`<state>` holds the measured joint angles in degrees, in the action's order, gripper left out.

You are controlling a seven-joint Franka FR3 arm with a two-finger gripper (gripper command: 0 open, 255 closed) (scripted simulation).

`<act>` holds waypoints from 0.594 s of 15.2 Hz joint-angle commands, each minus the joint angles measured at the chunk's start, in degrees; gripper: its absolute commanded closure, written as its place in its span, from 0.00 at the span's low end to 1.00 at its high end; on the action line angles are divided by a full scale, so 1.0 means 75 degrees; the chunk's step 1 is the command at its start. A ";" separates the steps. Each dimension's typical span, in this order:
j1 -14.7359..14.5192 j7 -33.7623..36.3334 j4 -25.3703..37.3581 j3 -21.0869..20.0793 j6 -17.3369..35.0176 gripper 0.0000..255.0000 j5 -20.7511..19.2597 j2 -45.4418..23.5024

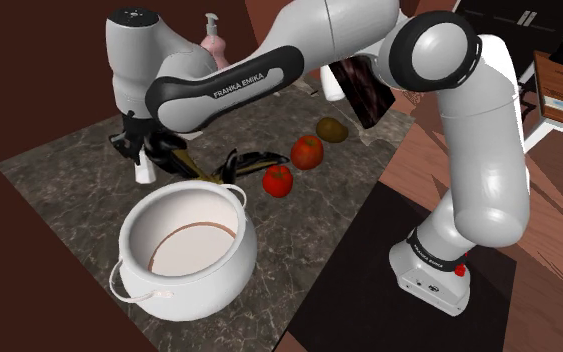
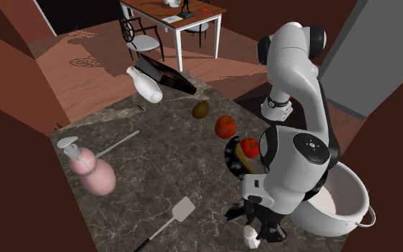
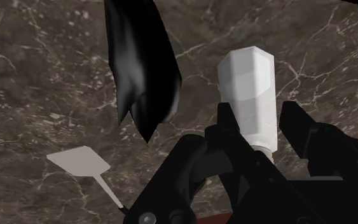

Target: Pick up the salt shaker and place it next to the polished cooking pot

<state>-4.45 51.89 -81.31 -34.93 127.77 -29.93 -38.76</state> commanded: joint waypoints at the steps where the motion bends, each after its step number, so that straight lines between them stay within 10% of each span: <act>1: -0.0005 0.0055 -0.0146 0.0096 0.0182 1.00 -0.0115 -0.0109; 9: -0.0026 0.0116 -0.0227 0.0155 0.0352 1.00 -0.0192 -0.0208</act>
<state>-4.61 52.76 -82.80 -33.86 130.46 -31.35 -40.02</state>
